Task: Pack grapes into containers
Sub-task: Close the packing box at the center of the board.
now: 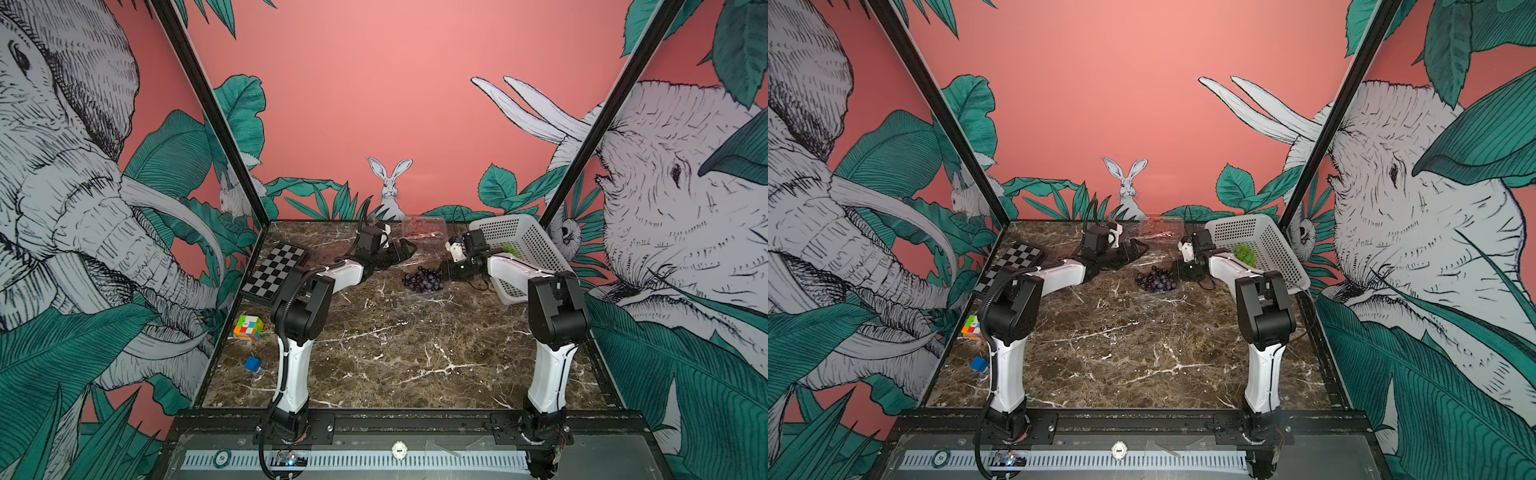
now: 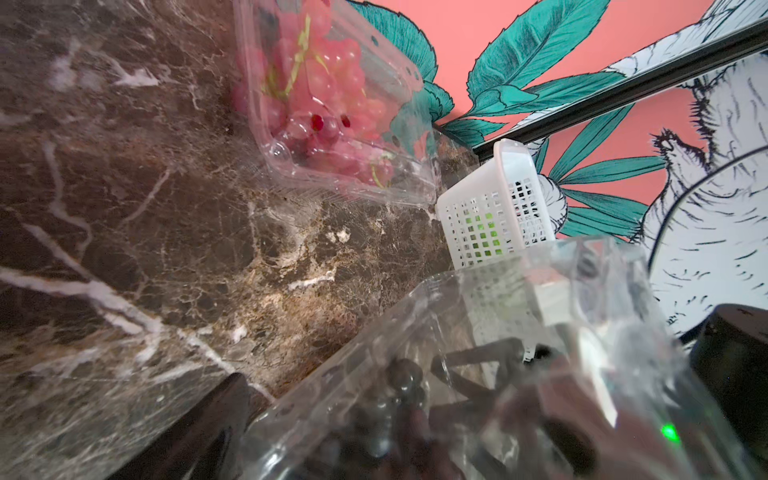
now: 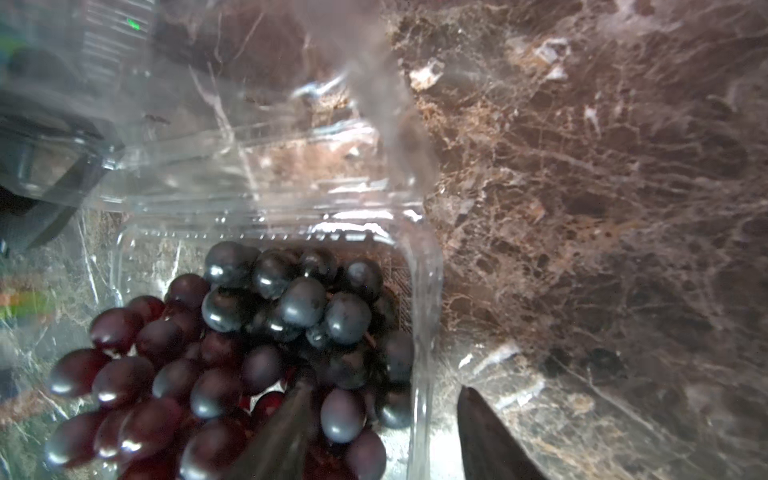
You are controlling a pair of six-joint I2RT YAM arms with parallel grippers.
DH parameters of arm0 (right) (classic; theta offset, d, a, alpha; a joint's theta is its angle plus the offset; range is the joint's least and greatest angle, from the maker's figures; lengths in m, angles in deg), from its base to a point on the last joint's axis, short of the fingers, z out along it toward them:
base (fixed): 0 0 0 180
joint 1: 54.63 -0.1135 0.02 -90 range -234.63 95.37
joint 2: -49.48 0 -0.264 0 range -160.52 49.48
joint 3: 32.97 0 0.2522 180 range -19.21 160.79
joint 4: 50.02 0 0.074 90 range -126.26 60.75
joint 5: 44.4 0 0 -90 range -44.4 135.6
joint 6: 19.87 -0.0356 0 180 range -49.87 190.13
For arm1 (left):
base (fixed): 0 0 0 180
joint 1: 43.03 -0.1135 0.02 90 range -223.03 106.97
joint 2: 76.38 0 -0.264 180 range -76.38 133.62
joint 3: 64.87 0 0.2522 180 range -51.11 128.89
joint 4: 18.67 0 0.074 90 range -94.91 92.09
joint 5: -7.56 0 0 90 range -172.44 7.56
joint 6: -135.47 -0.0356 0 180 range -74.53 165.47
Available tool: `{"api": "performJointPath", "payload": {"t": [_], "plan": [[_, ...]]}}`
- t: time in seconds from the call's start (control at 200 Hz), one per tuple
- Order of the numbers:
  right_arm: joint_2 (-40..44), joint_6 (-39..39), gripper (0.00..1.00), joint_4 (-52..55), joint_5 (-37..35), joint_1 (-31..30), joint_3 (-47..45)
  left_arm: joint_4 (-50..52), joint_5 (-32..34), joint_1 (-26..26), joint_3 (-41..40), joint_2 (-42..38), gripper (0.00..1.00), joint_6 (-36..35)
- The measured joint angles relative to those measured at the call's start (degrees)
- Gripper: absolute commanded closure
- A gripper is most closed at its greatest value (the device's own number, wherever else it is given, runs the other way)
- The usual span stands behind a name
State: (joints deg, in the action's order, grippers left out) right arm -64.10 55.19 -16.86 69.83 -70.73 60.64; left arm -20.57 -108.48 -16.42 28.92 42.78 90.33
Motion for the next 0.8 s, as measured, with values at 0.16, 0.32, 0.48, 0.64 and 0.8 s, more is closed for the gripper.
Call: {"api": "performJointPath", "payload": {"t": [0.16,0.32,0.48,0.64,0.8], "plan": [[3.1,-1.2,0.19,-0.5,0.3,0.4,-1.9,0.6,0.6,0.1,-1.4,-2.2,0.01,-1.6],[7.3,-2.5,0.09,-1.6,0.5,1.1,-4.2,0.9,1.7,0.4,-2.7,-4.8,0.01,-3.0],[11.9,-4.0,0.01,-3.2,1.0,2.2,-8.7,1.2,3.1,1.6,-3.5,-6.4,0.01,-4.0],[18.2,-7.0,0.01,-5.4,2.9,4.2,-15.0,2.1,4.8,3.4,-3.8,-7.0,0.01,-5.3],[23.6,-10.6,0.01,-5.9,5.2,7.5,-16.1,2.3,6.4,4.6,-5.1,-8.2,0.0,-6.0]]}}
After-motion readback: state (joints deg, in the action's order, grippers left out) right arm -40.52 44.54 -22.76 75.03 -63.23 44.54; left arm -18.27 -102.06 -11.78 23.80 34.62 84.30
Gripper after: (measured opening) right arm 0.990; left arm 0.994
